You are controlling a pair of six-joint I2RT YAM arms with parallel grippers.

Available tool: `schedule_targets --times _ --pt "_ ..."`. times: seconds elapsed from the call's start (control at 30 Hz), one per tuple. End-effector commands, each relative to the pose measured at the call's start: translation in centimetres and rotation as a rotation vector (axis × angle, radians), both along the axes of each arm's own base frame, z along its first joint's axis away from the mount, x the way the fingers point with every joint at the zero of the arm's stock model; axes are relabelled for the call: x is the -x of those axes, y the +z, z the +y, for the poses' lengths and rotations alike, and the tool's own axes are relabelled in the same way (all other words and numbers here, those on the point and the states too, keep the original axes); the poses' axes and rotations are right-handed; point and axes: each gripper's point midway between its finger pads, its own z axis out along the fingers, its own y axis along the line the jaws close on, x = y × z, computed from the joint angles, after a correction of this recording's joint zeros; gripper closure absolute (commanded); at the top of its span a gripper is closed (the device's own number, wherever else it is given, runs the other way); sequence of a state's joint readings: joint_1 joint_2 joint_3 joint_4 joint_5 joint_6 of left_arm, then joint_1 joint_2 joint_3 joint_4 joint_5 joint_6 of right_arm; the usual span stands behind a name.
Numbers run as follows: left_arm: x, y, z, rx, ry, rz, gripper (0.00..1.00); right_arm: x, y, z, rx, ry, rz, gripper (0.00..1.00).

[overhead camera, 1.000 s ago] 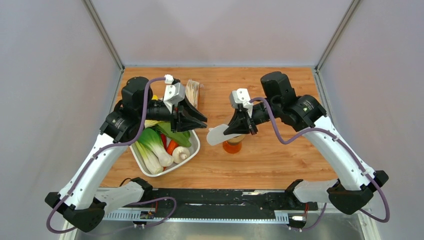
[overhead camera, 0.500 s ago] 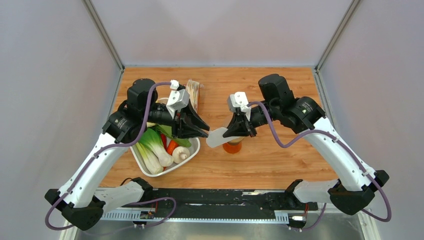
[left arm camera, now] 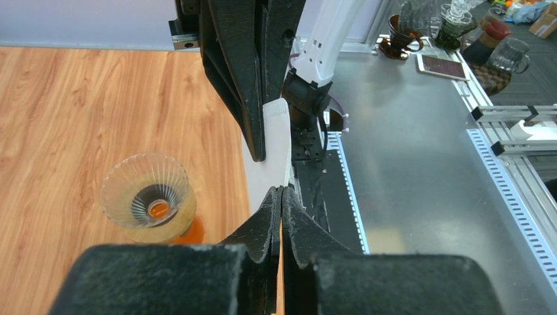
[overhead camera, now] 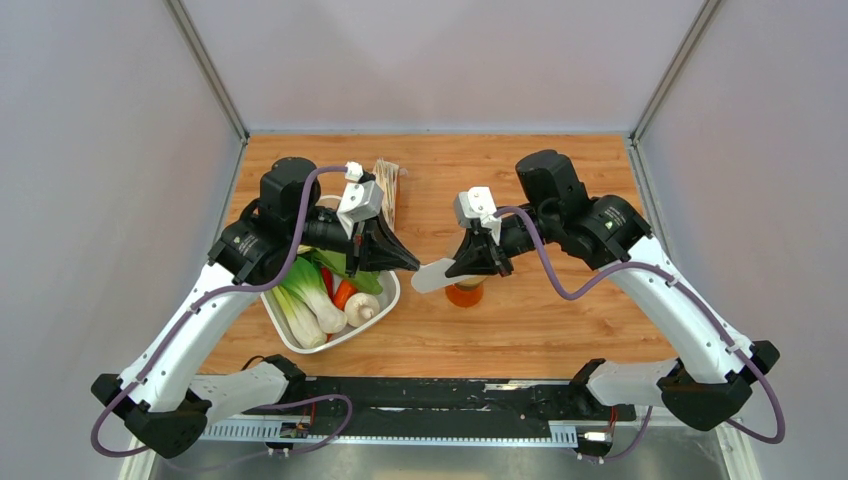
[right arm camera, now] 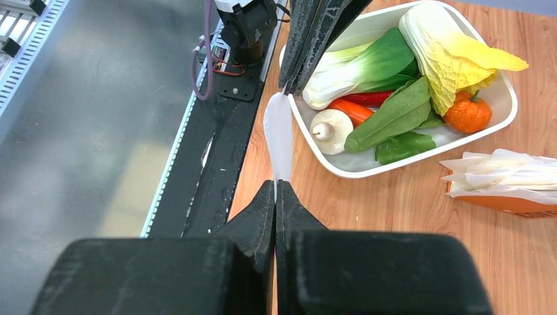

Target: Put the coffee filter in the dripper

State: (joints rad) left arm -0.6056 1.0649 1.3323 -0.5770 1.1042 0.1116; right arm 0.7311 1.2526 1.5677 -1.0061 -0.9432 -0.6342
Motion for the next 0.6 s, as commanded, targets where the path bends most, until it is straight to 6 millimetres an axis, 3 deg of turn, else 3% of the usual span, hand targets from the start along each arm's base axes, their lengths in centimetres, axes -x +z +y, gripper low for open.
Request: schedule_targets --times 0.0,0.57 --pt "1.0 1.1 0.2 0.034 -0.044 -0.038 0.99 0.8 0.8 -0.2 -0.03 0.029 -0.04 1.0" --pt "-0.1 -0.5 -0.5 0.012 -0.011 -0.021 1.0 0.7 1.8 1.4 -0.057 0.051 -0.058 1.0"
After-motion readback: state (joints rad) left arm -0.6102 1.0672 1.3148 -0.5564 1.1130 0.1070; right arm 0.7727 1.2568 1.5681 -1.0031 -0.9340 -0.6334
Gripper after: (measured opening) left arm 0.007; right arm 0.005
